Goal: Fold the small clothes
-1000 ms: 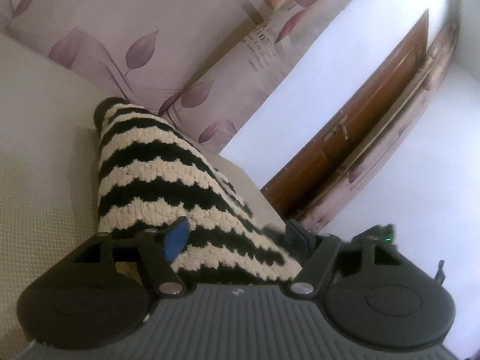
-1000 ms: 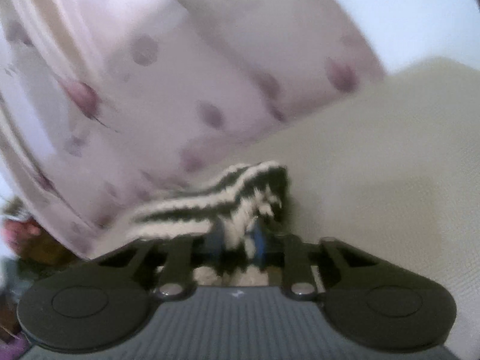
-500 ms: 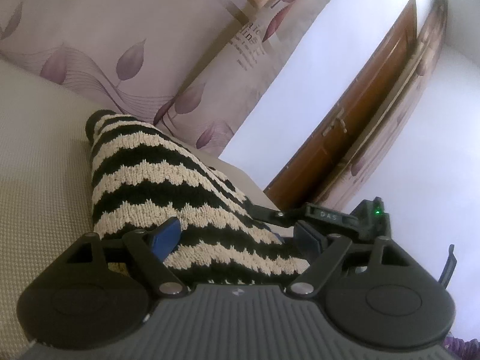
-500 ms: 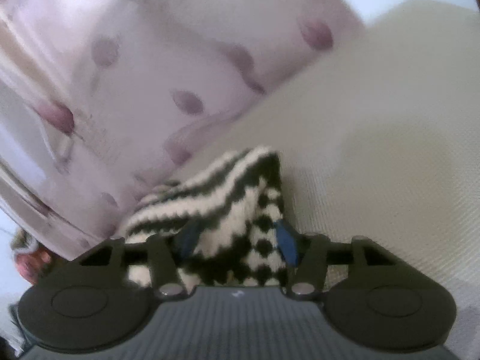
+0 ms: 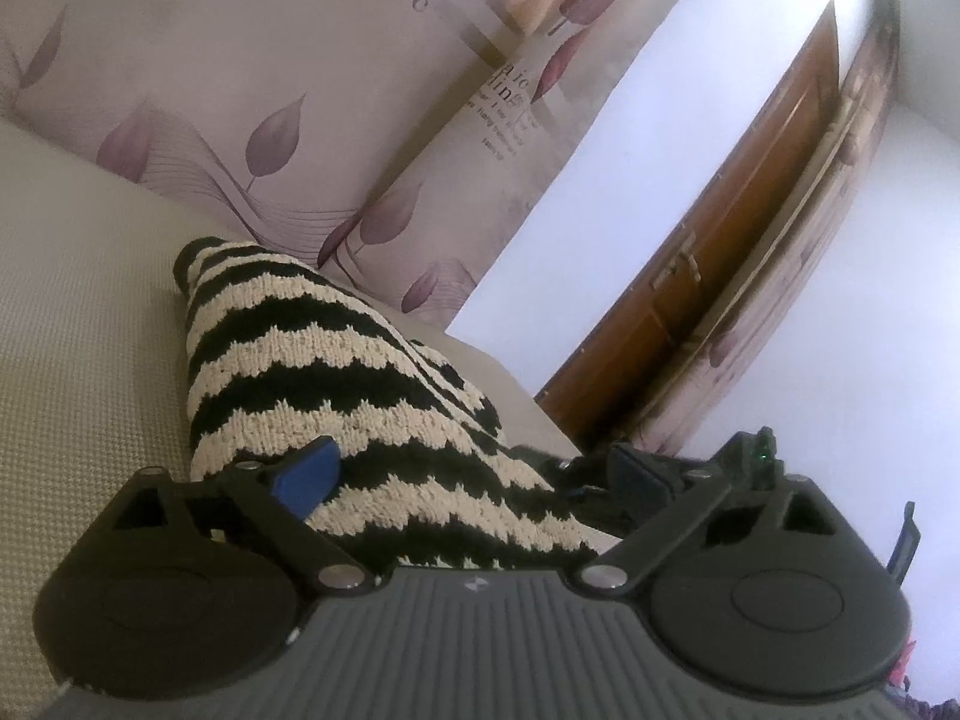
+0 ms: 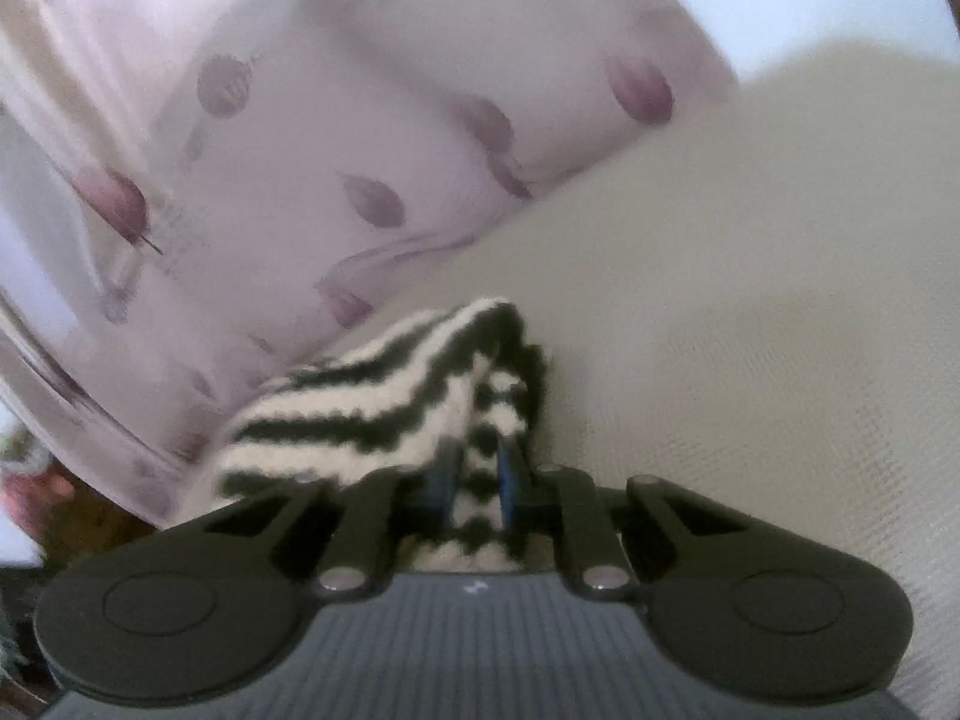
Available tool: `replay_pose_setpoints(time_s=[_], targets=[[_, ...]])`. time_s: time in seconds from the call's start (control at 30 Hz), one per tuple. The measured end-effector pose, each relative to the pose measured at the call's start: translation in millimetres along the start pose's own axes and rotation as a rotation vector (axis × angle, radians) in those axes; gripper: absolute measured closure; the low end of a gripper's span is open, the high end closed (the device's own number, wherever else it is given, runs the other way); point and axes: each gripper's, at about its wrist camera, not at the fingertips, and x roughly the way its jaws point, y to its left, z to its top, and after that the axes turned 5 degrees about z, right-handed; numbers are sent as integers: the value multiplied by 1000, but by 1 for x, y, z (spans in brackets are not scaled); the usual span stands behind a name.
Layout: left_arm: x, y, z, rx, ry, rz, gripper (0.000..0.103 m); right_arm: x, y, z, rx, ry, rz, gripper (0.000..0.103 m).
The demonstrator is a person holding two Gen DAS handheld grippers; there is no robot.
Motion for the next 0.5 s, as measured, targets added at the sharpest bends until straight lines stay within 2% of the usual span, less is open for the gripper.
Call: replay_pose_setpoints(time_s=[0.03, 0.1, 0.13, 0.17, 0.23, 0.3, 0.33, 0.4, 0.5], targets=[[0, 0, 1, -2, 1, 0, 7, -2, -2, 1, 27, -21, 5, 85], [0, 1, 0, -6, 3, -2, 7, -4, -4, 6, 66, -38, 22, 54], [0, 1, 0, -5, 3, -3, 7, -4, -3, 7, 71, -50, 17, 20], [0, 2, 0, -2, 2, -3, 7, -3, 0, 8, 65, -57, 15, 7], [-2, 3, -1, 1, -2, -1, 7, 4, 8, 10, 39, -38, 24, 9], [-5, 3, -3, 0, -12, 6, 7, 17, 27, 8, -50, 4, 16, 52], [-7, 4, -4, -3, -21, 13, 7, 27, 39, 6, -93, 50, 6, 79], [-13, 7, -4, -24, -39, 22, 4, 45, 65, -1, -172, 99, 46, 80], [-19, 14, -3, -52, -40, 50, 1, 50, 89, 0, -234, 80, 114, 80]])
